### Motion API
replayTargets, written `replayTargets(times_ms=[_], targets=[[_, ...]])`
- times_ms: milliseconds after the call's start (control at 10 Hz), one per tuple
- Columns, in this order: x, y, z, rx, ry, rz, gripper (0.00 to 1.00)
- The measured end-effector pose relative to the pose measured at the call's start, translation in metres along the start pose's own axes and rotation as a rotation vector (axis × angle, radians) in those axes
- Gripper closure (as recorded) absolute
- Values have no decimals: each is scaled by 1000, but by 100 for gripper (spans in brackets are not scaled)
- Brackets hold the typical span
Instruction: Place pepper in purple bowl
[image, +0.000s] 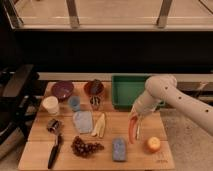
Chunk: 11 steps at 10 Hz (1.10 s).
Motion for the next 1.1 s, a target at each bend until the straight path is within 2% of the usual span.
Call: replayTargets(times_ms=[300,900,1100], targets=[[26,-46,-55,85,69,-70,100],[28,-46,-59,89,80,-72,100],[35,-53,-69,133,154,-87,100]])
